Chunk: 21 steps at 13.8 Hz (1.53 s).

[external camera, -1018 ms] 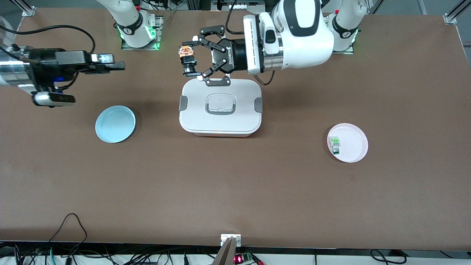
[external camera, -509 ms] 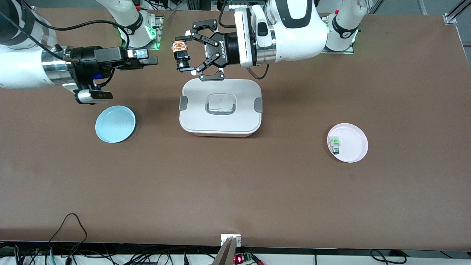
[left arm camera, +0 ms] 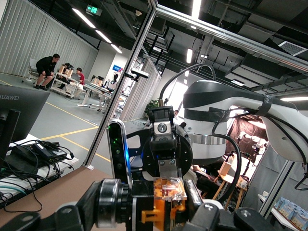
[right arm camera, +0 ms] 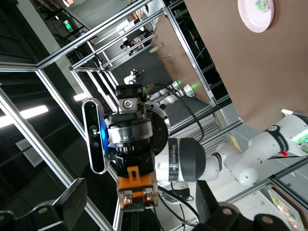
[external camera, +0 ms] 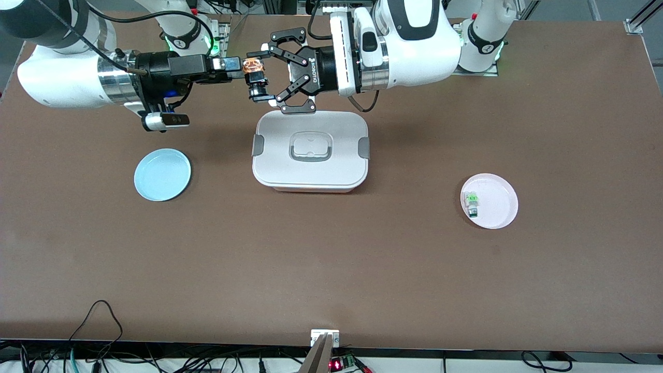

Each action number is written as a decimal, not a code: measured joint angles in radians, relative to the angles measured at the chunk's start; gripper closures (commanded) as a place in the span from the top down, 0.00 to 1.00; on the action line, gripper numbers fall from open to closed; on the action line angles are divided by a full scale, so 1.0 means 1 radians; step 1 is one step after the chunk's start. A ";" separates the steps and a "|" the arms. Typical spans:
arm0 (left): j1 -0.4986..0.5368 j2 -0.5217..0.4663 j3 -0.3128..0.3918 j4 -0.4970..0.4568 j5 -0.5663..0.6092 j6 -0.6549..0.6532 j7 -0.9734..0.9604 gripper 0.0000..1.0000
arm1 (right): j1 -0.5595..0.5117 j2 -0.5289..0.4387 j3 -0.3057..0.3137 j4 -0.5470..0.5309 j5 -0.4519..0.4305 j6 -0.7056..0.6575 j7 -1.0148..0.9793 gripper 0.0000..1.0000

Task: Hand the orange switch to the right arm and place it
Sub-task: 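Grasp the orange switch with the right gripper from the left gripper, then carry the switch to the blue dish while the left gripper withdraws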

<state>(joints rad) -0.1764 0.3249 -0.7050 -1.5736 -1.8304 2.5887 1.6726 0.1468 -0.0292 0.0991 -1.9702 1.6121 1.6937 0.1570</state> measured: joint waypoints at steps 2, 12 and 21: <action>0.000 0.000 0.000 0.000 0.000 0.000 0.000 0.00 | 0.000 0.000 0.014 0.000 0.012 0.019 0.001 0.81; 0.000 0.000 0.000 0.002 -0.001 0.001 -0.023 0.00 | 0.000 -0.004 0.017 -0.001 0.013 0.026 -0.009 0.00; 0.016 -0.011 0.008 0.010 -0.028 0.006 -0.057 1.00 | -0.001 -0.005 0.016 0.001 0.008 0.027 -0.007 0.00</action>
<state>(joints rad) -0.1600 0.3136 -0.6975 -1.5636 -1.8587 2.5947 1.6154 0.1455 -0.0345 0.1151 -1.9692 1.6200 1.7210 0.1497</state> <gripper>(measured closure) 0.000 0.670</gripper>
